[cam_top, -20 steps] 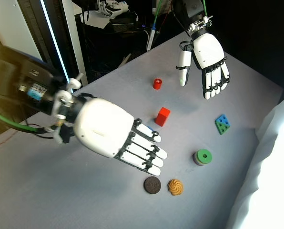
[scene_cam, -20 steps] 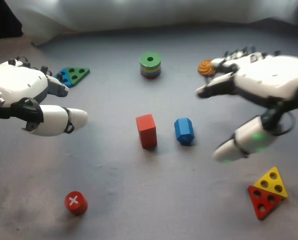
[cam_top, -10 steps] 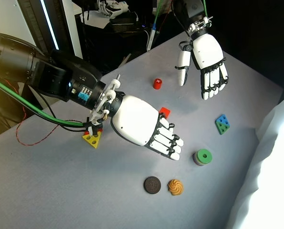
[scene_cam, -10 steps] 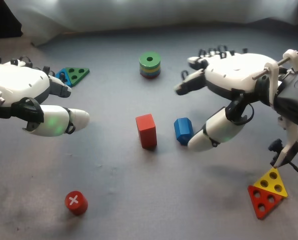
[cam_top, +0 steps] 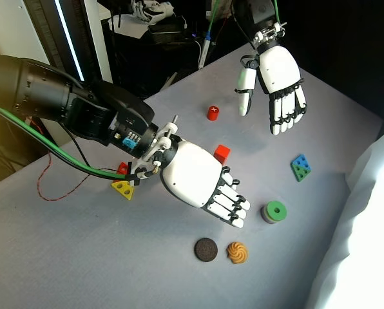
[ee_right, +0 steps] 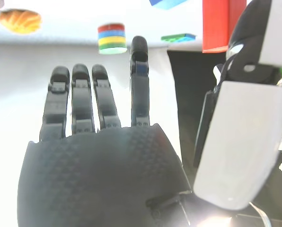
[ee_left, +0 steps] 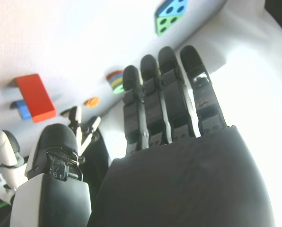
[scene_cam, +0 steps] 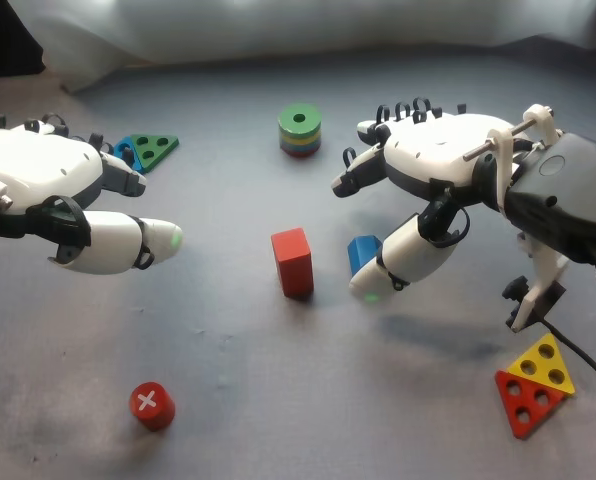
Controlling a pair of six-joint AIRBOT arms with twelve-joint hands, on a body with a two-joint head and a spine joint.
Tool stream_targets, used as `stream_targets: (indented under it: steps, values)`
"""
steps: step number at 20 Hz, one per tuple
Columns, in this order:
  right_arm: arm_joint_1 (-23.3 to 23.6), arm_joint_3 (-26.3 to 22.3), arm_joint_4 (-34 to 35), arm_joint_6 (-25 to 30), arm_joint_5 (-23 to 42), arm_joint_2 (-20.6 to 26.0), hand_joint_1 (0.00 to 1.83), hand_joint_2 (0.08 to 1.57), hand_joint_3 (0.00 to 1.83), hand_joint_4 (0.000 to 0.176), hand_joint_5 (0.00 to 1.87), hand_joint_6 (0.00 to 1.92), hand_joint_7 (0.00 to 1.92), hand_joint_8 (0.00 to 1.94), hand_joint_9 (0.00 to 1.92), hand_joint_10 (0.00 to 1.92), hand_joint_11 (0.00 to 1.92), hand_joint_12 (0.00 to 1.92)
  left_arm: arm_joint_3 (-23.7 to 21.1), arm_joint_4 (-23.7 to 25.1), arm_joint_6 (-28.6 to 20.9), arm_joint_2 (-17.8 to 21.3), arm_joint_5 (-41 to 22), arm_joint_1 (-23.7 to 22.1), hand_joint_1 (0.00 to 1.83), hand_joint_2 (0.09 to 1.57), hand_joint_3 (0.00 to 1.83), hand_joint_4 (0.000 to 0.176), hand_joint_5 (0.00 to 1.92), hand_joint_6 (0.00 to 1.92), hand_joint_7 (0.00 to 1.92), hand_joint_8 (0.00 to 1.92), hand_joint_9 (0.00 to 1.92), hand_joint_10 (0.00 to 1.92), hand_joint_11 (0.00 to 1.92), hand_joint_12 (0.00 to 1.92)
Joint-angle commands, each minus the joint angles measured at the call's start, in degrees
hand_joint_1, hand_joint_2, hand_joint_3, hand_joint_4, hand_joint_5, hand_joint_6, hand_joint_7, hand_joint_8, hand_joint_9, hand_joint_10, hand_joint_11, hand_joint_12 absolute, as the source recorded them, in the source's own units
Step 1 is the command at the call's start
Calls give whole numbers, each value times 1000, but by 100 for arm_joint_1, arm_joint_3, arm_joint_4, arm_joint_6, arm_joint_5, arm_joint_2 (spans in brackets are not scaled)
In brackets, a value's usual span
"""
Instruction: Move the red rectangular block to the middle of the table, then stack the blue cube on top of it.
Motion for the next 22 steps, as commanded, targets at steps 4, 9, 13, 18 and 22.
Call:
stream_targets:
  steps: [4,9,13,18,22]
  values:
    - [37,24,-229,-30,291,15,793,677,1,71,559,21,0,0,0,0,0,0,-1,252,8,93,-314,-62,94,1250,1,0,456,0,434,1,374,1,0,778]
    - [1,160,-230,-96,298,-130,793,681,2,71,567,16,0,0,0,0,0,0,12,255,41,81,-321,-71,77,1251,0,0,463,3,441,5,381,7,10,763]
    - [-39,262,-231,-141,252,-213,774,695,8,62,546,3,0,0,0,0,0,0,11,253,47,80,-328,-86,87,1251,0,0,468,4,446,5,383,6,9,771]
    - [-50,264,-231,-243,242,-274,771,676,0,67,583,15,0,0,0,0,0,0,17,212,47,80,-408,-107,75,1255,1,0,472,3,448,3,381,2,5,776]
    - [-64,266,-232,-324,240,-270,757,666,0,82,607,20,0,0,0,0,0,0,13,207,47,79,-408,-109,83,1255,1,0,466,4,449,5,386,4,4,778]
